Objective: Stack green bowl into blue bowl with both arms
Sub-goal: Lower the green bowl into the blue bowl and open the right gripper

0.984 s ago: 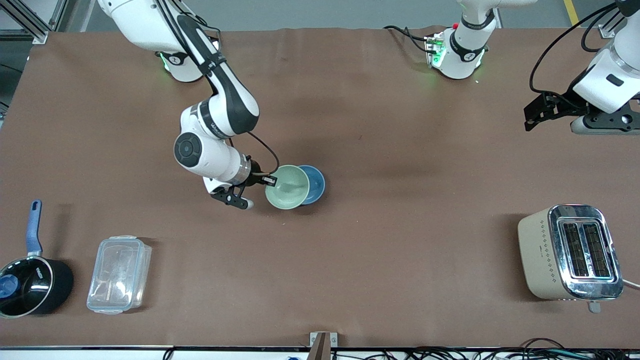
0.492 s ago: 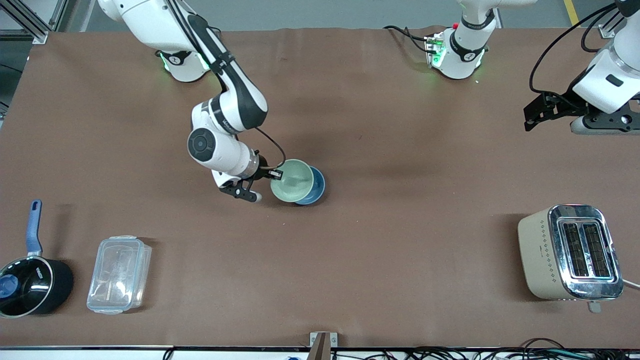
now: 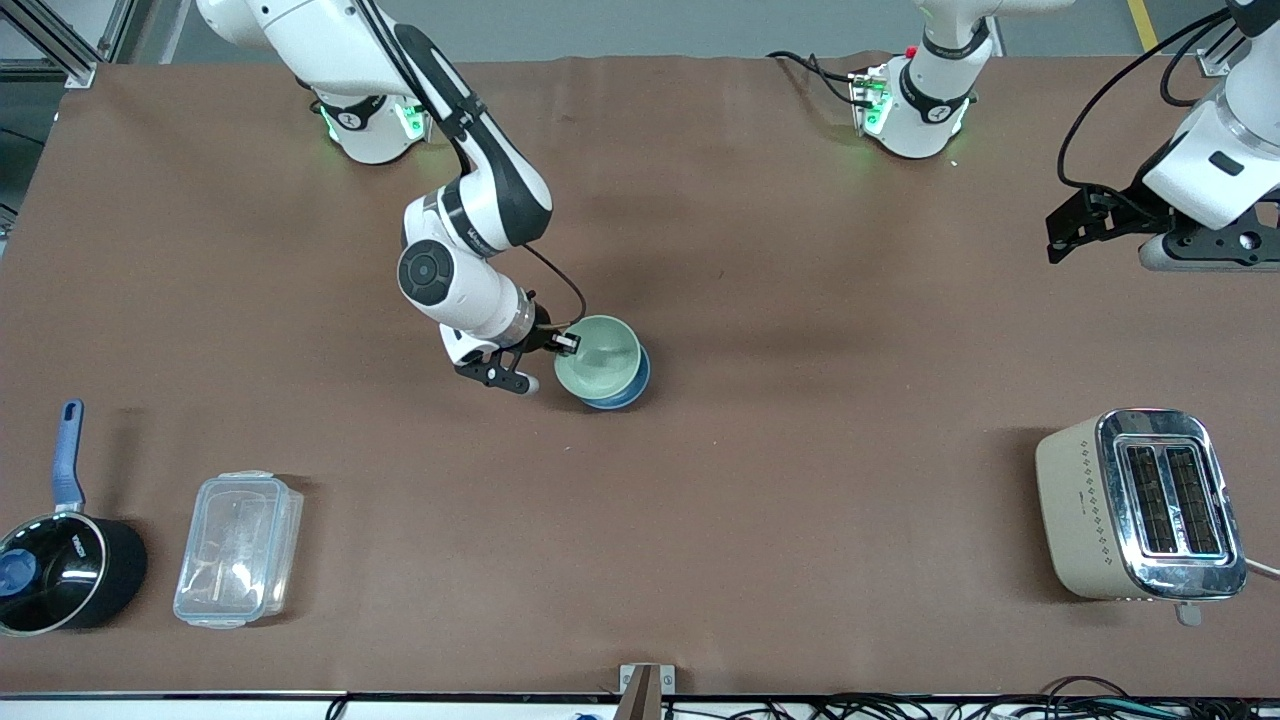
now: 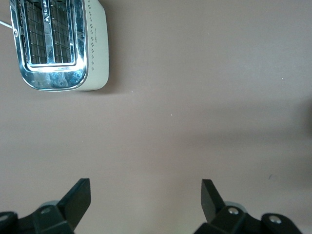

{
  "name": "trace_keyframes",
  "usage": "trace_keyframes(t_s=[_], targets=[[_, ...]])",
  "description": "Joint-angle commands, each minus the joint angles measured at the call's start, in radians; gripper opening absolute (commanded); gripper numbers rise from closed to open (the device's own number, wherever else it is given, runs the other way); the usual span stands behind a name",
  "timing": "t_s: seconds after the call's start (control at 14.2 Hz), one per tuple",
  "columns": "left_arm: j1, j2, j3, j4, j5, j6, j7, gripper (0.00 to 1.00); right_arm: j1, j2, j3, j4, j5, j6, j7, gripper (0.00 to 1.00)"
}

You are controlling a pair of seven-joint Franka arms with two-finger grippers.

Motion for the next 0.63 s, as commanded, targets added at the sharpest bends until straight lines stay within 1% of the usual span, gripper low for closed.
trace_keyframes(t_s=[0.0,0.56], targets=[[-0.005,0.006,0.003,0.016,-0.019,0.002,0.017,1.00,0.025,-0.008,-0.010,-0.020,0.018,0.033,0.010,0.00],[-0.005,0.008,0.003,0.016,-0.019,0.002,0.017,1.00,0.043,0.033,-0.010,-0.020,0.018,0.096,0.009,0.02]])
